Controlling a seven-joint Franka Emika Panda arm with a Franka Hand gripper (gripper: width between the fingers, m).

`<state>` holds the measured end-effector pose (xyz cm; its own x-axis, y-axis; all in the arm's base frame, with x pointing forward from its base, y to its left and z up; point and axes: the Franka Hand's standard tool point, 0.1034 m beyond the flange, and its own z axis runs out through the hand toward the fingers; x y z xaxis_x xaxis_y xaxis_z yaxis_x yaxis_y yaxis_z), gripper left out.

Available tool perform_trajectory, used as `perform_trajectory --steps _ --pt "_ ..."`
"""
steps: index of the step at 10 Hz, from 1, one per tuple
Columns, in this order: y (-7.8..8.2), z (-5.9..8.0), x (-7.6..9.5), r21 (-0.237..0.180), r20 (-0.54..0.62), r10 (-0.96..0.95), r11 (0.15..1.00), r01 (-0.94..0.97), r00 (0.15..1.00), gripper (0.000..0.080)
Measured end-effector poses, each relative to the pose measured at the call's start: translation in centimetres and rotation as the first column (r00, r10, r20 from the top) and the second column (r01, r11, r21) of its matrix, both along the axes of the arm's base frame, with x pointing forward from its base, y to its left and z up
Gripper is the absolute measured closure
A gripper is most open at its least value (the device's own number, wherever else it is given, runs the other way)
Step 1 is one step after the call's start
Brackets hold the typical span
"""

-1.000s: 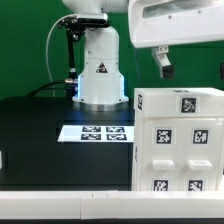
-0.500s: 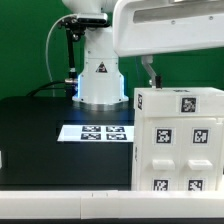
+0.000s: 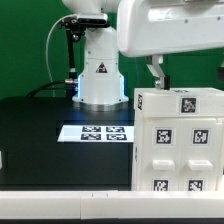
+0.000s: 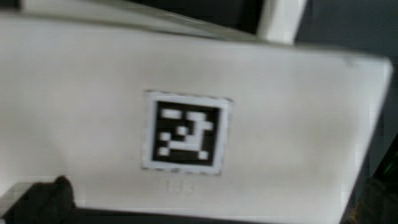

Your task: Assemble cabinet

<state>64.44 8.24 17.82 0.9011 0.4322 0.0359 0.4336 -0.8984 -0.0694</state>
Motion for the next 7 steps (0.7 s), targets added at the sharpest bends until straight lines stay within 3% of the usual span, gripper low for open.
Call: perform_trajectory --steps 1,2,5,7 --pt "-0.1 0.4 0.0 -0.026 -0.004 0.201 0.979 -0.201 0.979 0.0002" --pt "-0.1 0.5 -0.2 -0.021 -0.022 0.318 0.948 -0.318 0.948 0.0002" --pt "-1.4 0.8 0.0 -0.045 0.016 0.470 0.882 -0.469 0.883 0.0002" --pt "-1.6 0.4 0.0 -0.083 0.010 0.688 0.724 -0.685 0.726 0.0002"
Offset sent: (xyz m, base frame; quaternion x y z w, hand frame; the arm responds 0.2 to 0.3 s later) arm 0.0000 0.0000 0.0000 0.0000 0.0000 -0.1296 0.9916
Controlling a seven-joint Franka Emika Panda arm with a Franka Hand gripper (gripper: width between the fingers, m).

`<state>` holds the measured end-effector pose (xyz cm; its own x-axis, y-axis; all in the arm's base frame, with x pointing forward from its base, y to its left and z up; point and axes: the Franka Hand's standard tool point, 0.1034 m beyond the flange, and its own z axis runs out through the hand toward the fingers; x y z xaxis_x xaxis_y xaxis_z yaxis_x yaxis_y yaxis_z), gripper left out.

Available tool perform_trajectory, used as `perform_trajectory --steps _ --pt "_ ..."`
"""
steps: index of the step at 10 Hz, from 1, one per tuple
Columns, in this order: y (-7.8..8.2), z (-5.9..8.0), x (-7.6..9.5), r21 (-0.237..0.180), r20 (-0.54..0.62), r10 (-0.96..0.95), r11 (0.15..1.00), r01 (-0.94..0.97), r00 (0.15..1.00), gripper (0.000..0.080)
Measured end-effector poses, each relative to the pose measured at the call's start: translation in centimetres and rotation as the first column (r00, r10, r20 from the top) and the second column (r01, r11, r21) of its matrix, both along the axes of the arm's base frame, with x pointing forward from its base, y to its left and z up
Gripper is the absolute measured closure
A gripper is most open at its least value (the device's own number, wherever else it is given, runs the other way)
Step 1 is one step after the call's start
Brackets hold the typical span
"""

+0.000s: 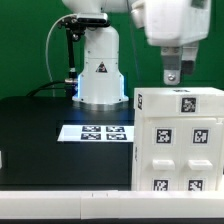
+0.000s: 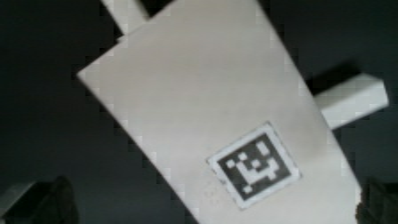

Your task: Assemble cabinet

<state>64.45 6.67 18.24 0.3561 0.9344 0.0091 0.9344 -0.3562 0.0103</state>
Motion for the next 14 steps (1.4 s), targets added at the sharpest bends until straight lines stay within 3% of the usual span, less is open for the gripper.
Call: perform_trajectory --steps 2,5,8,9,10,11,14 --pt "-0.2 -0.6 -0.2 -0.027 -0.011 0.180 0.983 -0.181 0.984 0.0002" --pt "-0.3 -2.9 -0.6 -0.024 -0.041 0.170 0.985 -0.171 0.985 0.0002" --pt "-0.6 -3.4 -0.8 -0.026 -0.048 0.140 0.990 -0.141 0.989 0.0002" --pt "-0.6 -3.4 -0.8 -0.026 -0.048 0.139 0.990 -0.140 0.989 0.0115" --pt "-0.6 -3.4 -0.8 -0.028 -0.047 0.076 0.997 -0.077 0.996 0.0115" --pt "-0.6 -3.4 -0.8 -0.031 -0.045 -0.022 0.999 0.021 0.999 0.0242" --pt "-0.4 -3.2 -0.7 -0.035 -0.031 -0.275 0.961 0.274 0.961 0.0242"
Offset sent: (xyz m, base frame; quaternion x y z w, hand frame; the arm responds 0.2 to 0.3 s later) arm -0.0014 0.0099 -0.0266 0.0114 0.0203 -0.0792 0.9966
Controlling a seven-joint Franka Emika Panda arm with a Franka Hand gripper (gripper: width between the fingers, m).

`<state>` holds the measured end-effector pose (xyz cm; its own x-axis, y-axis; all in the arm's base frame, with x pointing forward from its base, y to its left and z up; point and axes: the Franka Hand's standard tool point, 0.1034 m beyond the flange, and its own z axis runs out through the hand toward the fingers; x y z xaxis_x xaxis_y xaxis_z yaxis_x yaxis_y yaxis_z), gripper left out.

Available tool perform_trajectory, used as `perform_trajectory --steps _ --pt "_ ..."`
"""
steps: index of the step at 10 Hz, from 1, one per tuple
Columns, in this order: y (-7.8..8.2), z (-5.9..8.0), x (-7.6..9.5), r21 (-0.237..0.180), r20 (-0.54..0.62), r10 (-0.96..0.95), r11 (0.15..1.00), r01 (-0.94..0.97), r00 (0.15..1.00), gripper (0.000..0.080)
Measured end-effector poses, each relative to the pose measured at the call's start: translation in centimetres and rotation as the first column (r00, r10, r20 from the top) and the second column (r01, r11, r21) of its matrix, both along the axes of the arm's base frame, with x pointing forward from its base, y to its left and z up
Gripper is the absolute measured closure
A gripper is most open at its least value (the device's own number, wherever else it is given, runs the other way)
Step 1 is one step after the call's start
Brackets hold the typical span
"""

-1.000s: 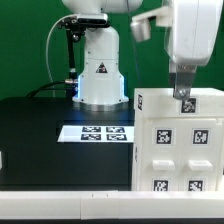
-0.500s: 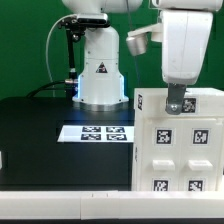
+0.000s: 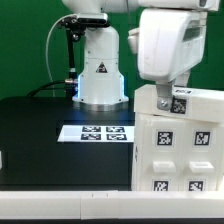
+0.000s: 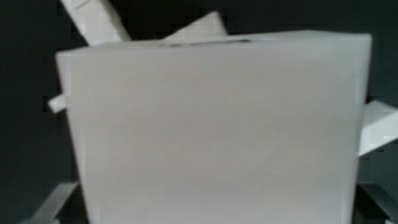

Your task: Assemble cabinet

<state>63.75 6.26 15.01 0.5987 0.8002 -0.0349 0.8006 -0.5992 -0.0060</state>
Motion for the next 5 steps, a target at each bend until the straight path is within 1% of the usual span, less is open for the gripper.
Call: perform_trajectory --steps 1,2,3,4,5 --pt "0.19 0.13 0.05 0.001 0.021 -0.171 0.985 0.171 0.985 0.0242" --pt "0.31 -0.01 -0.37 0.004 0.021 -0.306 0.952 0.306 0.952 0.0242" --pt "0.51 -0.05 -0.46 0.020 0.011 -0.432 0.902 0.432 0.902 0.0242" --pt "0.72 -0.11 -0.47 0.045 -0.010 -0.586 0.809 0.586 0.810 0.0242" --pt "0.80 -0.07 -0.42 0.050 -0.024 -0.656 0.753 0.656 0.754 0.0242"
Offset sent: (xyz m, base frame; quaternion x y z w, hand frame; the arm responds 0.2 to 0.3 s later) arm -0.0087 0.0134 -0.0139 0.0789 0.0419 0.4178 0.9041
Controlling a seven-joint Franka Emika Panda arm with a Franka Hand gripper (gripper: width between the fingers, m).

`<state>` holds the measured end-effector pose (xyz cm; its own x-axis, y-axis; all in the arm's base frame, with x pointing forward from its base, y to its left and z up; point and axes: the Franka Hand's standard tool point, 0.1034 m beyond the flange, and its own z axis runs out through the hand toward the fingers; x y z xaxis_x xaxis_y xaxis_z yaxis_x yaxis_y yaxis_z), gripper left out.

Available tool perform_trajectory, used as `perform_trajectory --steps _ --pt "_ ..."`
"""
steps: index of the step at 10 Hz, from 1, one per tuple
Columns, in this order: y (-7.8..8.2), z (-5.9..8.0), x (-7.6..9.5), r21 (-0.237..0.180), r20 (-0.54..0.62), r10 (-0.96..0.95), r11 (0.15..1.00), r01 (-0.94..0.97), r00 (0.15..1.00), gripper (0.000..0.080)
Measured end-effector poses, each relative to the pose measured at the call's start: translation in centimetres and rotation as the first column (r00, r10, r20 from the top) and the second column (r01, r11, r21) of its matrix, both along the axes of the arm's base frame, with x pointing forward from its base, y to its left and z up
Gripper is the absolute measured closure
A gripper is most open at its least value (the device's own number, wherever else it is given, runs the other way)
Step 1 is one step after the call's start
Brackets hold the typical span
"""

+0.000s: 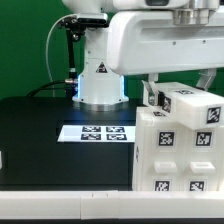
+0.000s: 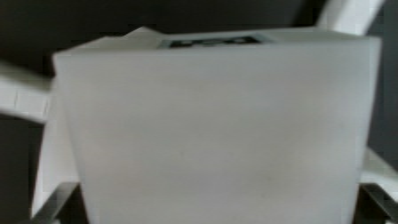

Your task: Assemble cabinet

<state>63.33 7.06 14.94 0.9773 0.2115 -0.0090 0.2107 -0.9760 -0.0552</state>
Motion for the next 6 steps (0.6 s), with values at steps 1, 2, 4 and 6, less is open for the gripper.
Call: perform_trajectory --steps 1,2,4,6 --pt "0.1 0.0 0.0 -0.002 -0.003 -0.070 0.998 0.070 0.998 0.0242" --pt "0.2 0.0 0.0 -0.003 -0.006 -0.127 0.992 0.127 0.992 0.0242" --pt "0.4 0.0 0.1 -0.004 -0.005 -0.287 0.958 0.287 0.958 0.0242" --pt "0.9 -0.3 -1.1 0.024 -0.006 -0.598 0.801 0.598 0.801 0.0242"
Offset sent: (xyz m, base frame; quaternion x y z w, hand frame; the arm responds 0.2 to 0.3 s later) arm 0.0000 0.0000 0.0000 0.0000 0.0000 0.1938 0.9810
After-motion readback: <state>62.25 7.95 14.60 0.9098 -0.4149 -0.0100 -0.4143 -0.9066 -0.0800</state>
